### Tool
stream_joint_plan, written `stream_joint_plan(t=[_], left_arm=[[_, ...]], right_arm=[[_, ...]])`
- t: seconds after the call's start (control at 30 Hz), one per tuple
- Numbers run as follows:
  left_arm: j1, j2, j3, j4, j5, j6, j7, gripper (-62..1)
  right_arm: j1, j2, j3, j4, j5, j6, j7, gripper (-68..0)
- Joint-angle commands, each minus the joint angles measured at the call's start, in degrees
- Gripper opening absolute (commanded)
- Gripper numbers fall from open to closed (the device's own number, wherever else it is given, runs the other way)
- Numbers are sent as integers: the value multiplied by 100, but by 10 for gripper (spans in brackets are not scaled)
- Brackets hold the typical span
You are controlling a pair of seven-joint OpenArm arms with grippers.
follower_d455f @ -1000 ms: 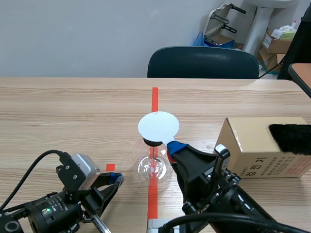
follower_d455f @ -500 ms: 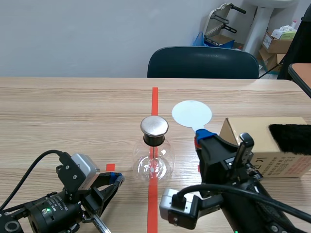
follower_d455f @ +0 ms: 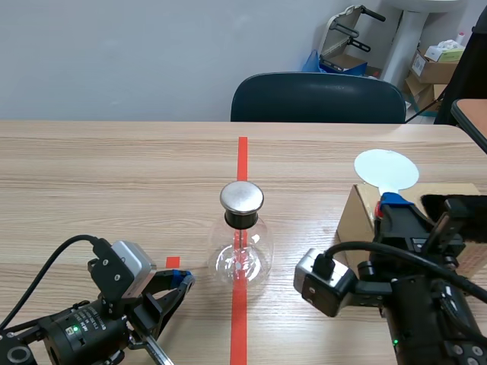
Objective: Do the electroscope experiment
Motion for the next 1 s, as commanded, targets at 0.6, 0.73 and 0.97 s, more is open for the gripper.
stream_joint_plan(t=[0.6, 0.73, 0.97], left_arm=[[0, 28, 15, 98, 26, -11, -103, -582], [0, 26, 15, 98, 26, -11, -103, -582], [0, 28, 15, 98, 26, -11, -103, -582]], right_arm=[[68, 28, 44, 94, -33, -68, 1152, -662], [68, 28, 44, 94, -33, -68, 1858, -662], [68, 28, 44, 94, -31, -68, 3016, -662]])
